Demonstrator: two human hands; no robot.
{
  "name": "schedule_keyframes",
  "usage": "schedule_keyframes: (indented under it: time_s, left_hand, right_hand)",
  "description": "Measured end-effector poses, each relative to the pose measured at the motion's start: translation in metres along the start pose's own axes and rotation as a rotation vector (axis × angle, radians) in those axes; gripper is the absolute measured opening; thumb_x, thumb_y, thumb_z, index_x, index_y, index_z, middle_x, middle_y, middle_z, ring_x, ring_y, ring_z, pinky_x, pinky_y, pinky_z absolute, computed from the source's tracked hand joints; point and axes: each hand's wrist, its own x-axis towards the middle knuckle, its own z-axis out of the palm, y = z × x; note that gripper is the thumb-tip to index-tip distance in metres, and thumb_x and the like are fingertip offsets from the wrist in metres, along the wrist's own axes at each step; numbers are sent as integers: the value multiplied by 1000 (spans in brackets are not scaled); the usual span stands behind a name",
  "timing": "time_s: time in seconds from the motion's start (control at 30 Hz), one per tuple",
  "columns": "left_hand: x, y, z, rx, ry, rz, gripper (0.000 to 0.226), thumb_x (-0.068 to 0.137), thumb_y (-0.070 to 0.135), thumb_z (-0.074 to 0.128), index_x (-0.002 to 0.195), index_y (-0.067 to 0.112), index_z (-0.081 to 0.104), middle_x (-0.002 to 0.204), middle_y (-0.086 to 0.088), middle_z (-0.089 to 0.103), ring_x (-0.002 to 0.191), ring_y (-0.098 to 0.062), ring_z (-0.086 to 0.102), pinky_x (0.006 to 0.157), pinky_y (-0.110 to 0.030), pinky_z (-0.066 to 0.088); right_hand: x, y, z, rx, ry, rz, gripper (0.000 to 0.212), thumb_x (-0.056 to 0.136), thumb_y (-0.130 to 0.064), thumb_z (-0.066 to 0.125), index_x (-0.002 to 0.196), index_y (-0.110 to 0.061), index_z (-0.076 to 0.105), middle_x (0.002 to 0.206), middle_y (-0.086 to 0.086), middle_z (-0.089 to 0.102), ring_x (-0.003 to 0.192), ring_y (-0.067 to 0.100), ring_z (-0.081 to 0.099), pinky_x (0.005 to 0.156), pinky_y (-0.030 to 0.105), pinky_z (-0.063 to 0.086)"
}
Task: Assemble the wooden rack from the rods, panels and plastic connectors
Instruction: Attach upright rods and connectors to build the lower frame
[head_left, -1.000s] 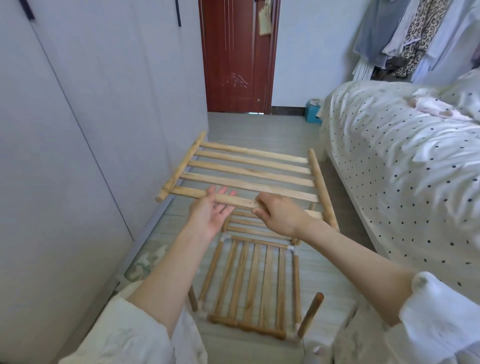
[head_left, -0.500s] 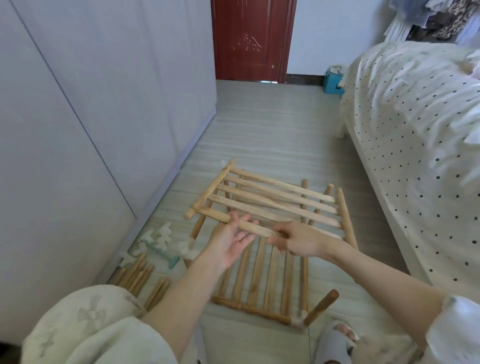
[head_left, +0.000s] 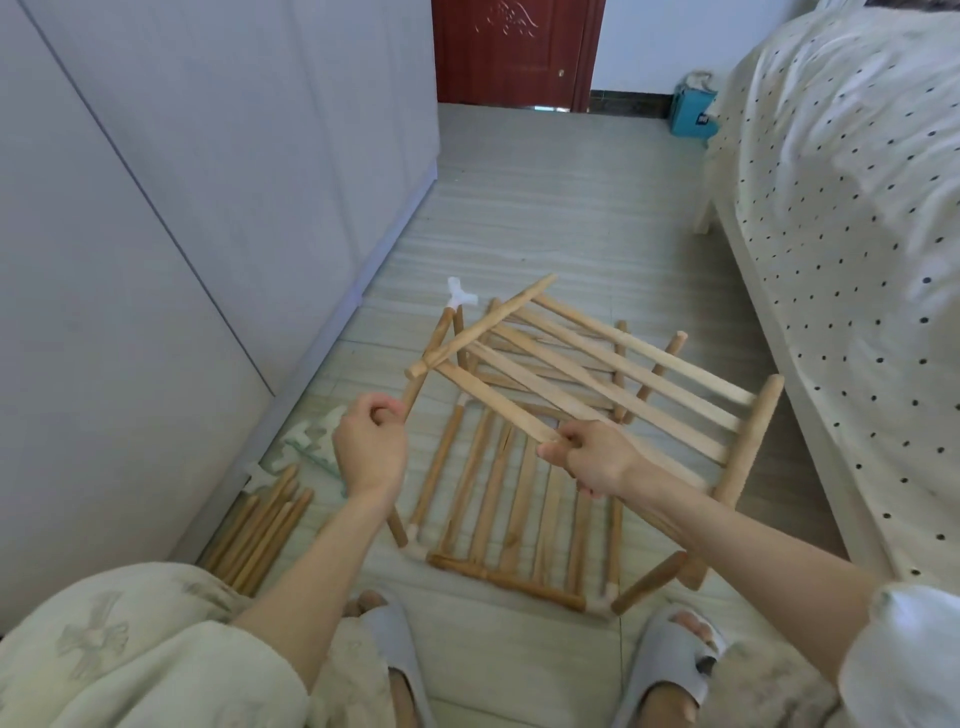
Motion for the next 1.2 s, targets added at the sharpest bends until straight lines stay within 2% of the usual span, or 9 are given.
schedule_keyframes:
  time_s: [0.1, 0.2, 0.37, 0.47, 0.57, 0.73, 0.8, 1.07, 1.2]
  left_hand:
    - [18, -17, 3, 68, -14, -140, 27, 90, 6, 39, 109, 11, 57, 113, -8, 57, 107, -28, 53, 94, -39, 43]
    - [19, -31, 7, 95, -247, -327, 35, 98, 14, 32, 130, 7, 46, 131, -14, 50, 117, -32, 49, 94, -33, 40]
    - [17, -34, 6, 194, -359, -282, 34, 100, 11, 30, 123, 2, 52, 130, -17, 53, 117, -32, 49, 92, -34, 41]
    - [14, -36, 6, 113, -492, -382, 21, 98, 12, 36, 96, 5, 57, 99, -13, 64, 88, -25, 59, 71, -33, 49]
    - [2, -30, 3, 101, -670, -457, 14, 99, 14, 40, 96, 9, 52, 81, -7, 59, 74, -17, 55, 62, -29, 47]
    - [-2, -31, 5, 159, -842, -440, 18, 99, 13, 39, 86, 11, 51, 90, -10, 60, 75, -18, 57, 62, -31, 52]
    - [-1, -32, 6, 171, -866, -448, 15, 97, 8, 40, 87, 10, 51, 99, -14, 58, 75, -19, 57, 58, -31, 52]
    - [-1, -33, 8, 182, -943, -465, 13, 99, 6, 35, 107, 6, 45, 106, -17, 55, 78, -21, 57, 61, -33, 53]
    - [-2, -33, 8, 179, -950, -470, 14, 99, 6, 35, 107, 6, 46, 110, -19, 56, 81, -22, 57, 62, -34, 53]
  right_hand:
    - [2, -3, 5, 45, 27, 27, 26, 94, -35, 54, 96, -10, 58, 56, 3, 49, 46, 16, 49, 47, 27, 40]
    - [5, -4, 4, 76, 40, 44, 24, 94, -35, 54, 90, -11, 55, 55, 3, 49, 45, 17, 49, 50, 29, 41]
    - [5, -6, 9, 154, 52, 84, 21, 94, -33, 54, 91, -12, 53, 60, 3, 49, 46, 15, 50, 47, 26, 41]
    - [6, -9, 14, 211, 62, 134, 21, 95, -32, 53, 94, -10, 54, 63, 3, 50, 46, 14, 50, 45, 24, 42]
    - [10, -10, 21, 267, 67, 180, 24, 96, -30, 51, 101, -7, 54, 65, 5, 50, 46, 15, 49, 44, 24, 42]
    - [13, -11, 36, 315, 108, 220, 26, 95, -32, 52, 102, -7, 54, 64, 5, 54, 51, 16, 56, 46, 23, 47]
    - [13, -13, 41, 327, 131, 225, 26, 96, -33, 51, 102, -8, 55, 66, 4, 53, 51, 16, 57, 38, 18, 41]
    - [23, -20, 50, 372, 242, 241, 30, 97, -31, 48, 113, -8, 57, 83, 9, 62, 43, 13, 55, 27, 10, 28]
    - [32, -26, 47, 390, 309, 242, 36, 95, -36, 51, 117, -8, 58, 74, 7, 63, 38, 11, 56, 29, 11, 32]
